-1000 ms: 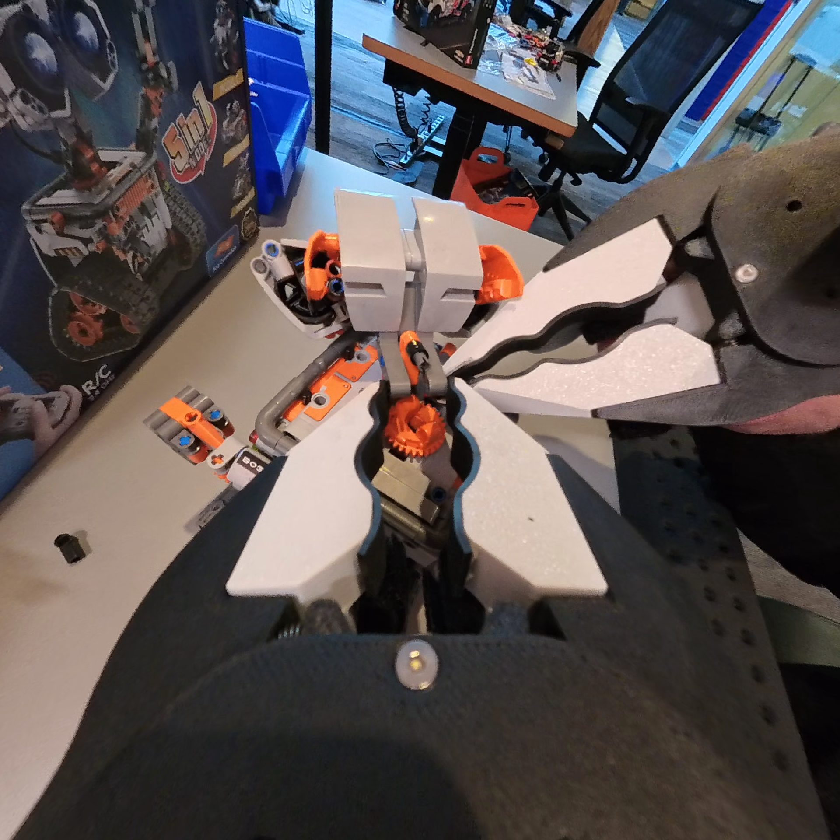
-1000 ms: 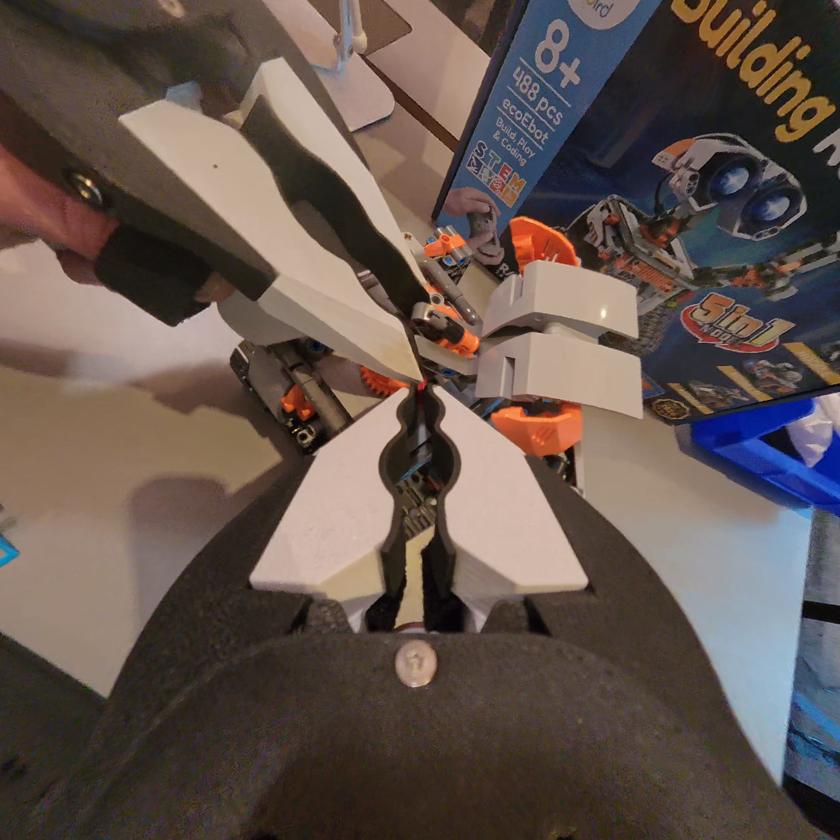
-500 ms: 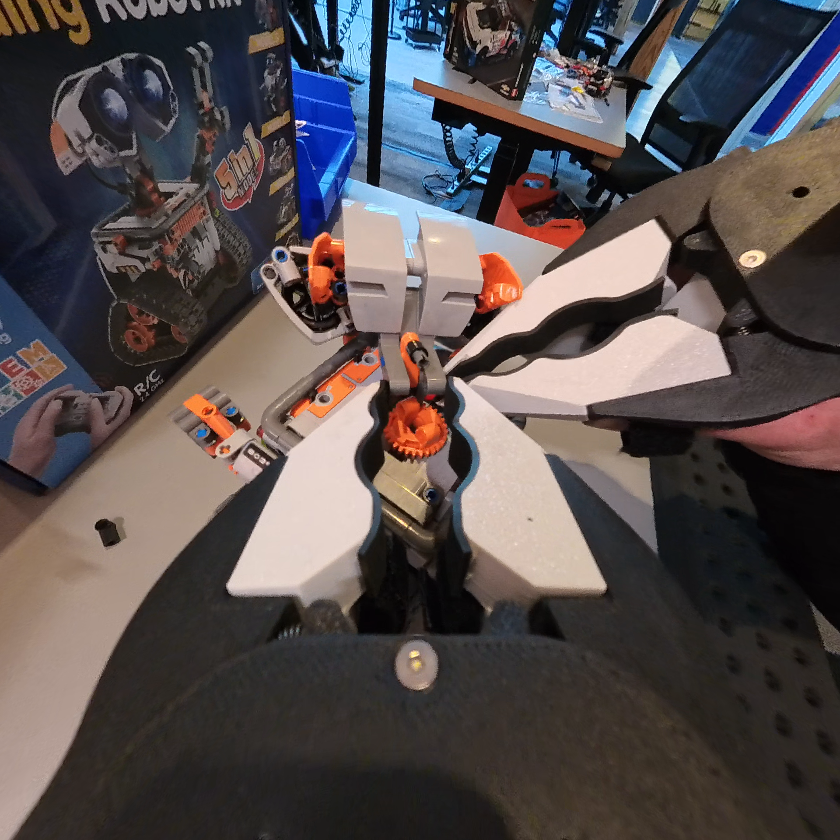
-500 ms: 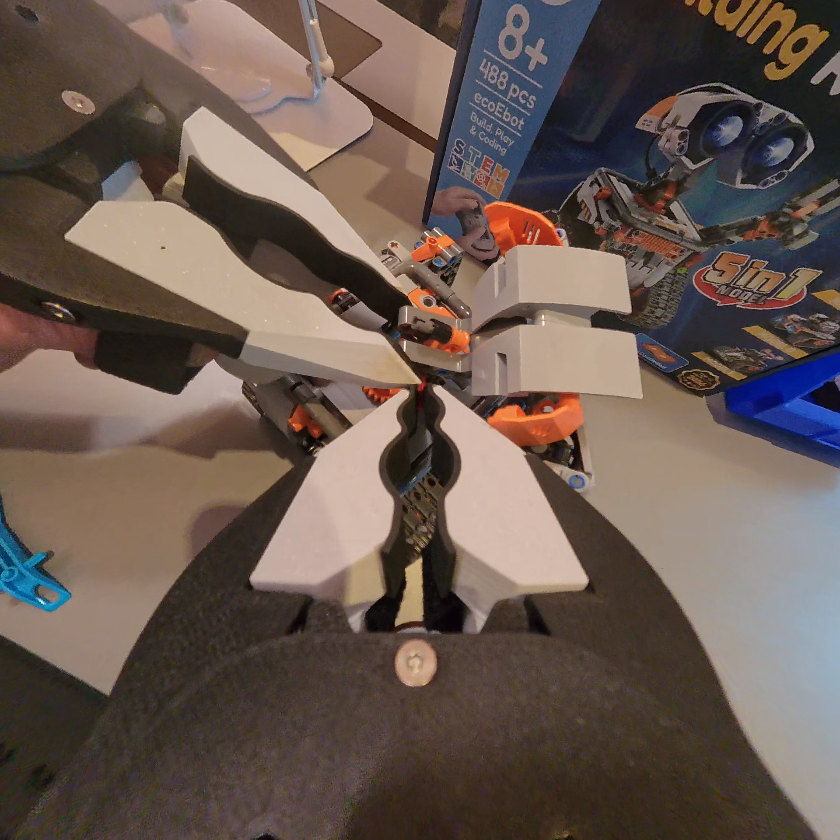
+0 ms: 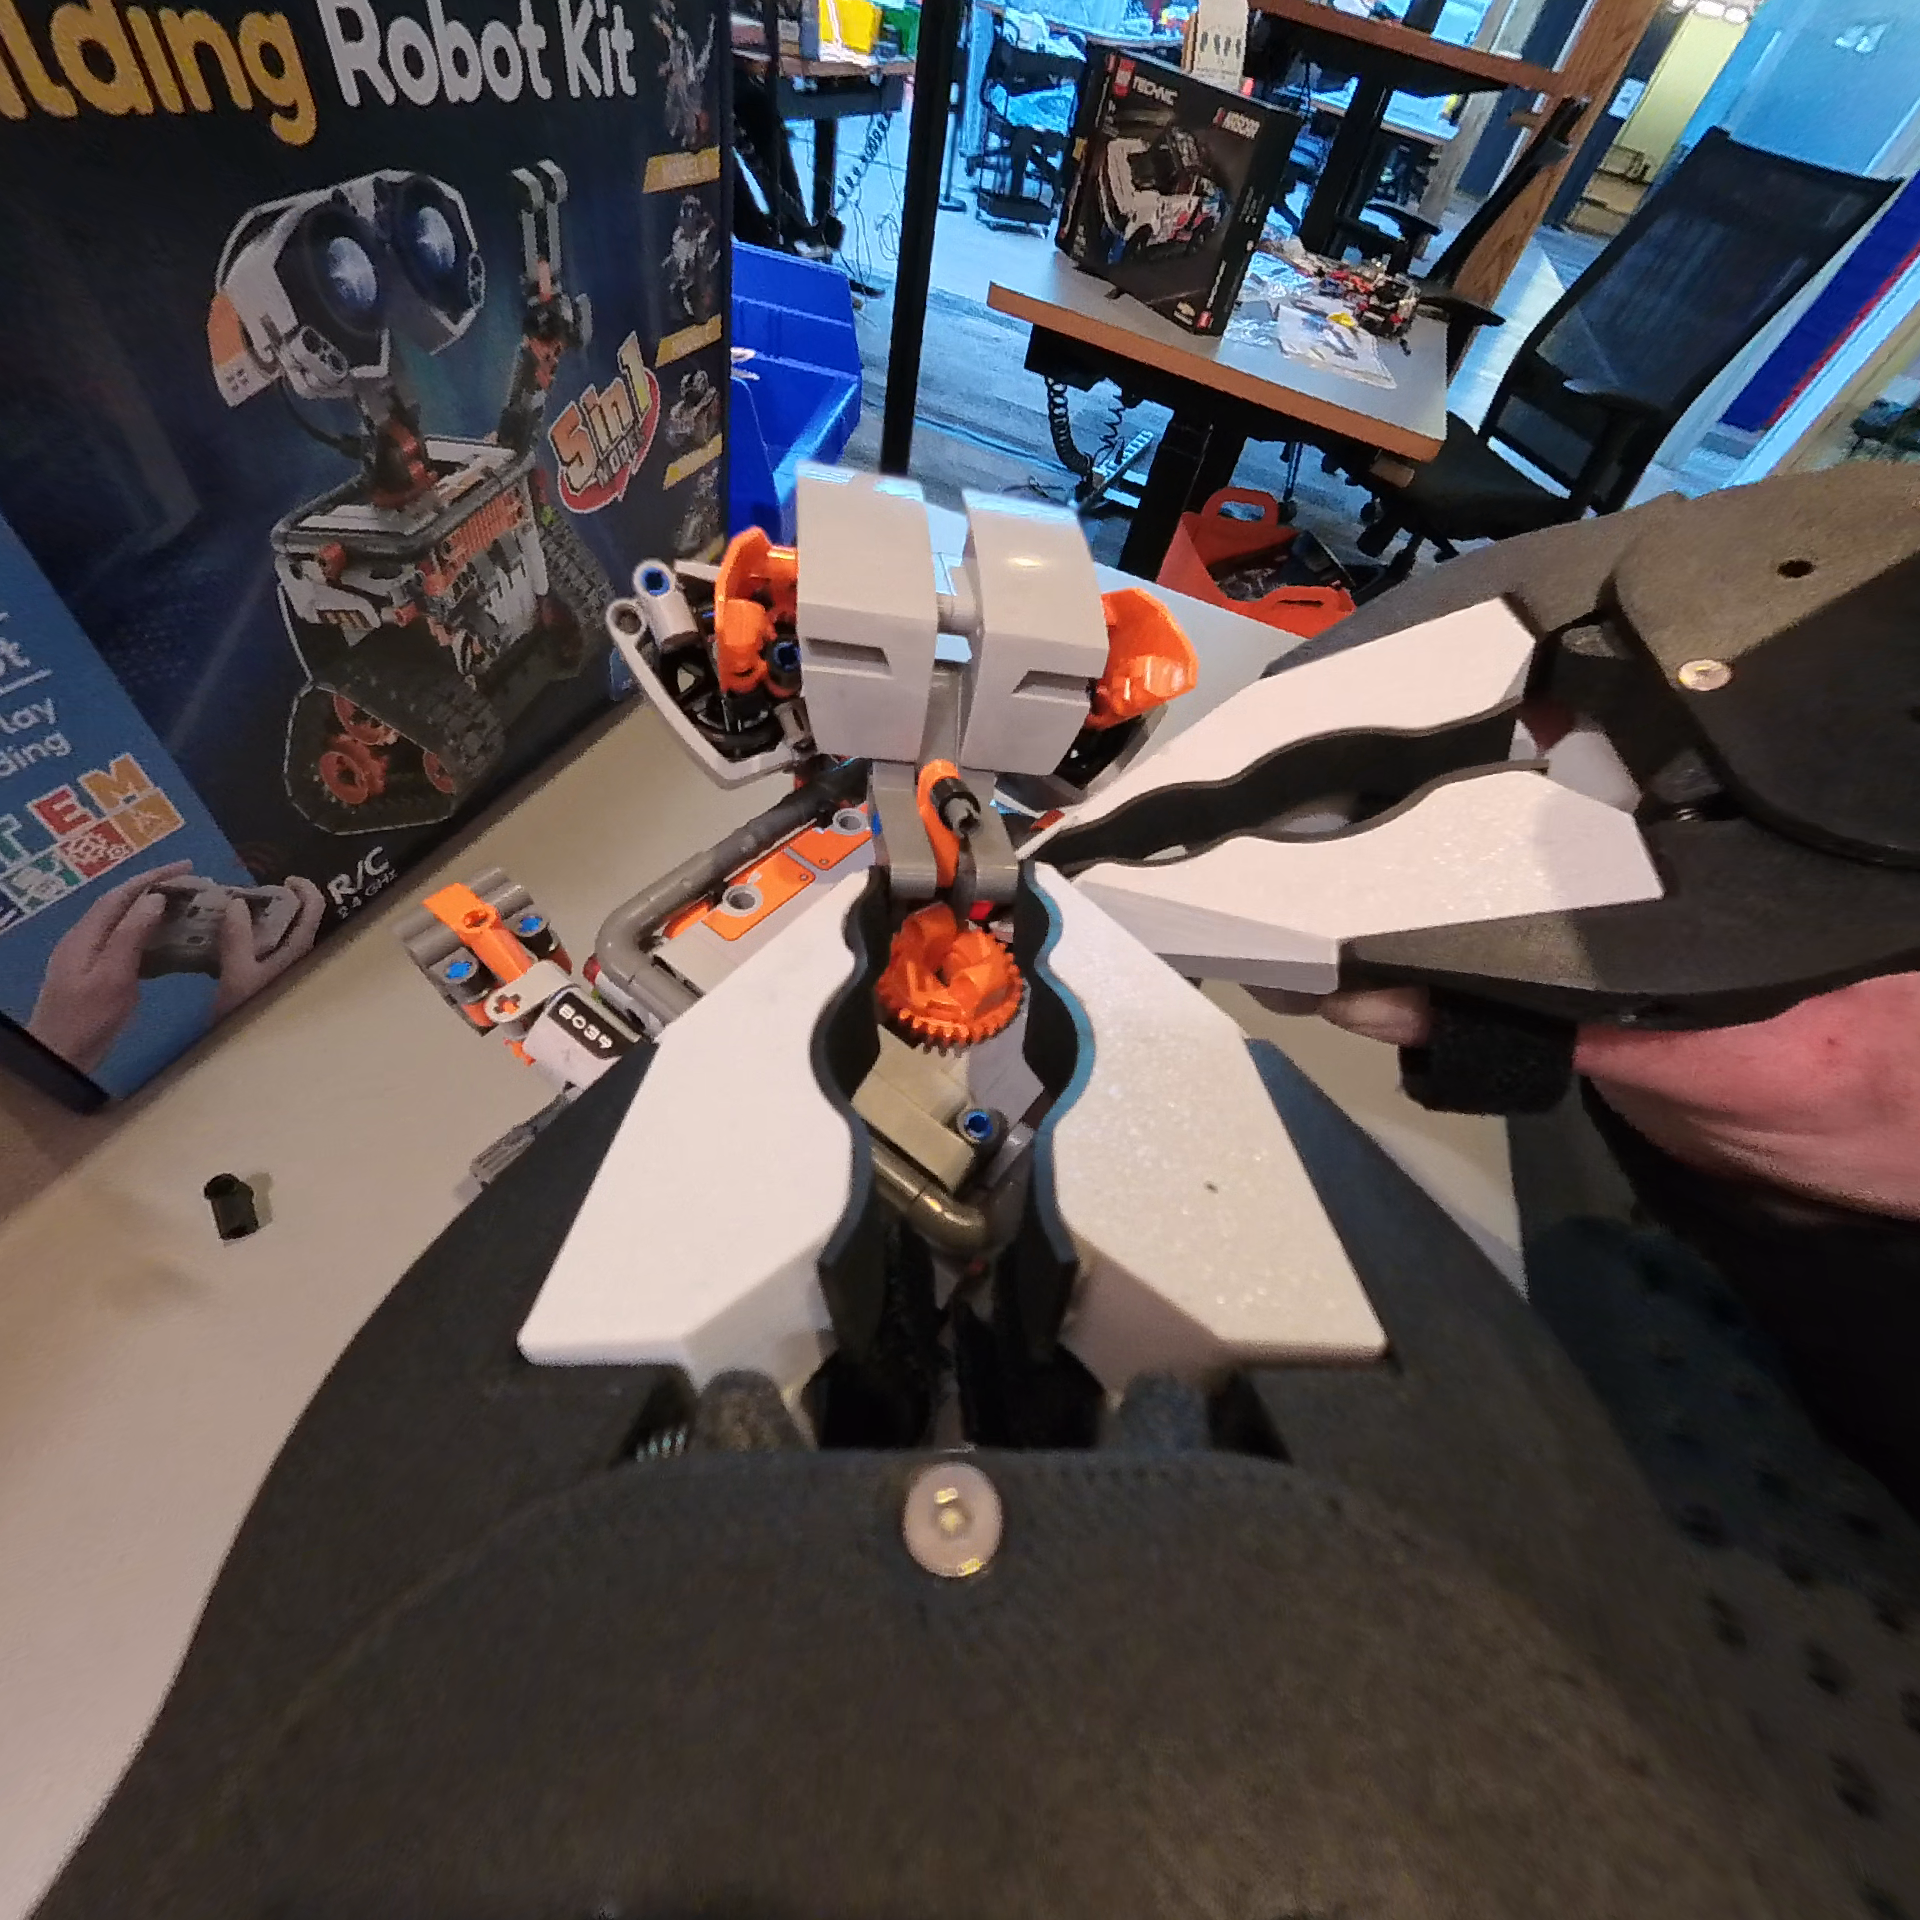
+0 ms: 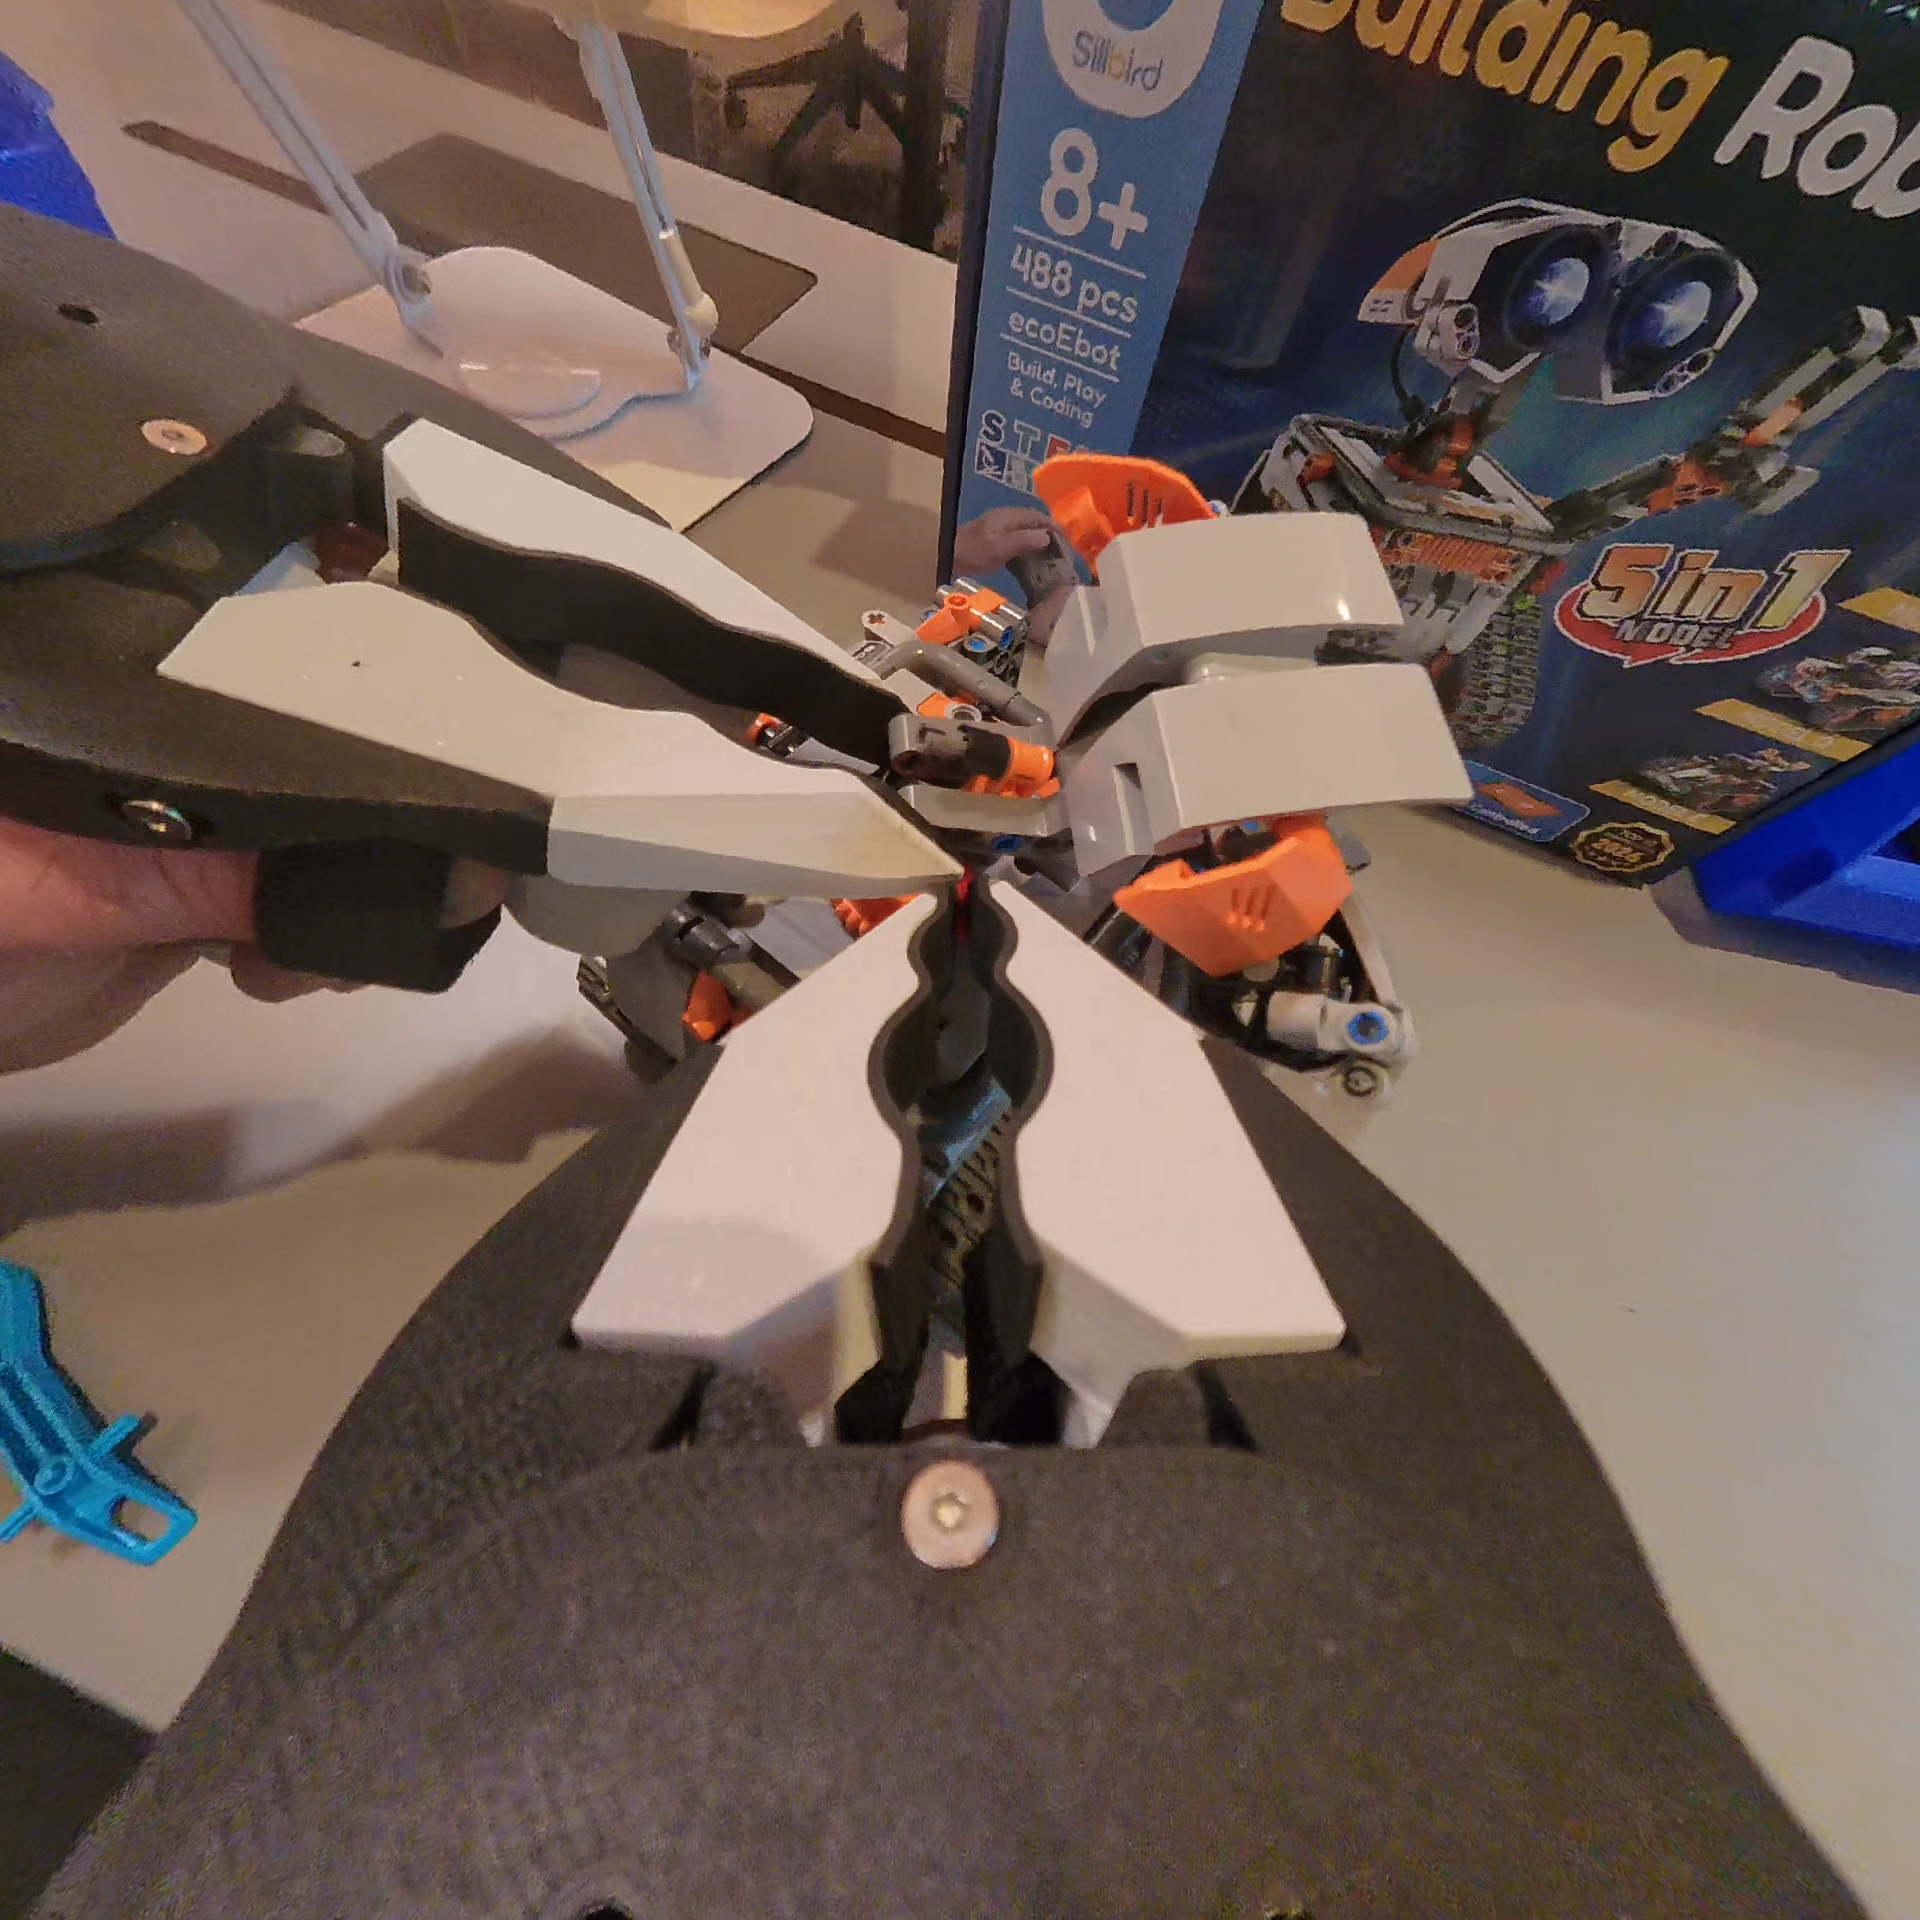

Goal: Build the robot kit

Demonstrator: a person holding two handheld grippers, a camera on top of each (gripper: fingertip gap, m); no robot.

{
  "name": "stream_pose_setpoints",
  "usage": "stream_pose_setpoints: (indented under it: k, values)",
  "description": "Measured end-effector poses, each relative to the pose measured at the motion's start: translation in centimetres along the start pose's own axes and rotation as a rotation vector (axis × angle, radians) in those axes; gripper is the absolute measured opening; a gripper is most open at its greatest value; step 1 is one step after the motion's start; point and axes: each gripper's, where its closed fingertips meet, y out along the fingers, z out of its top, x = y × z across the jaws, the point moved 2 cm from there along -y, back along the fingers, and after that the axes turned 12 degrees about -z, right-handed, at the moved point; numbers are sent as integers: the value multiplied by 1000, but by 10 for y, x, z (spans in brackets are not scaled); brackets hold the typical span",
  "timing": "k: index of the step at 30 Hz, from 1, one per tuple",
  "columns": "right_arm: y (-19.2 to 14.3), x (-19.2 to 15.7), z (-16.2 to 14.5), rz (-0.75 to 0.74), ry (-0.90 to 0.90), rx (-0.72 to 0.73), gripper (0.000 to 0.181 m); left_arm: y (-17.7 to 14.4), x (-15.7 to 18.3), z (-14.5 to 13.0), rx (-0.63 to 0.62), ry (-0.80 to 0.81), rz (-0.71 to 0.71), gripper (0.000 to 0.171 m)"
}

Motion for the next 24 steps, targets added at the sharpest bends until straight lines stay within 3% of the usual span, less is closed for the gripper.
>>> stream_pose_setpoints:
  k: [10,24]
  values:
    - [5,1,1,93,189,57,0,0,-3,1,0,33,37,22]
    - [0,1,3,161,119,132,2,0,-5,5,0,-50,-67,24]
